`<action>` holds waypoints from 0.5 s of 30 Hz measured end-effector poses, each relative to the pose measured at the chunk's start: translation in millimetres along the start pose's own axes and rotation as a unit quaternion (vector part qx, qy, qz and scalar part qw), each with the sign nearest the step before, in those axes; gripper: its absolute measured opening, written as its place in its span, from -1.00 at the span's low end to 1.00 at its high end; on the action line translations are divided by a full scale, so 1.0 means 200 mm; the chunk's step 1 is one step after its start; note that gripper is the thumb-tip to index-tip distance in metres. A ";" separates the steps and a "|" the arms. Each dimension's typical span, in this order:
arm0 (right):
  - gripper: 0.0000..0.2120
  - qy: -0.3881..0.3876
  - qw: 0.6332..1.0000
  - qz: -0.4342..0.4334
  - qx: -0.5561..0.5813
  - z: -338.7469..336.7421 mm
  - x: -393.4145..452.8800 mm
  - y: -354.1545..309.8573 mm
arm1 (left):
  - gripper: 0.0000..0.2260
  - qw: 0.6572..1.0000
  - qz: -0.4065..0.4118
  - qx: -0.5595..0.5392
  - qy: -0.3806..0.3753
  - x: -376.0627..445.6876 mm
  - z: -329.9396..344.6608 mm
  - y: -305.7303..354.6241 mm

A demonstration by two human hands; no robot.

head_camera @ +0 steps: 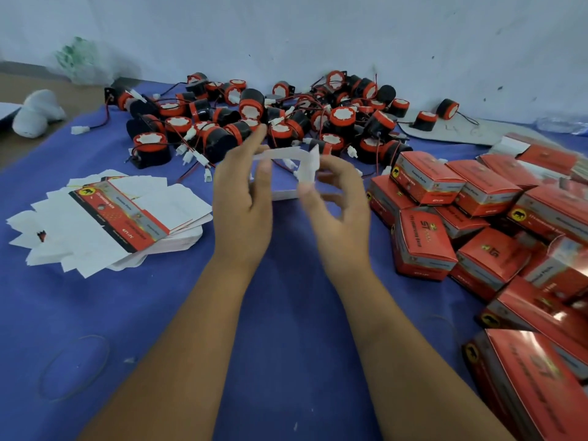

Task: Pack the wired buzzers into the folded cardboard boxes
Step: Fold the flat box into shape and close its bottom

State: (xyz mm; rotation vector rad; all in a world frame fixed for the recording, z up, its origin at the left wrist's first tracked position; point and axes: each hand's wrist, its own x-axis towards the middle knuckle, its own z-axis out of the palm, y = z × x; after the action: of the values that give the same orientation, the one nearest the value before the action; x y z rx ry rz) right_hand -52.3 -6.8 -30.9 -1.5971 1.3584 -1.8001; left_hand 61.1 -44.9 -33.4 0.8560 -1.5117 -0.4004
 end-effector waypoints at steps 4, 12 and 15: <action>-0.35 -0.097 0.995 -0.023 0.022 0.03 0.00 0.01 | -0.69 0.996 -0.044 -0.057 0.049 0.03 -0.03 0.02; -0.78 -0.047 0.989 0.038 0.134 0.02 0.01 0.01 | -0.74 0.971 -0.116 -0.207 0.037 0.04 -0.02 0.04; -0.74 -0.044 0.978 0.114 0.166 0.02 0.01 0.03 | -0.74 0.946 -0.173 -0.272 0.038 0.06 -0.03 0.01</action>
State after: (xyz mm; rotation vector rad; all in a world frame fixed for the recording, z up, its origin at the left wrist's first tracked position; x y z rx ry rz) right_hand -50.9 -13.7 -35.5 -1.2735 1.0833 -1.6905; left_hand 67.0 -50.0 -22.6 0.6784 -1.0906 -0.9818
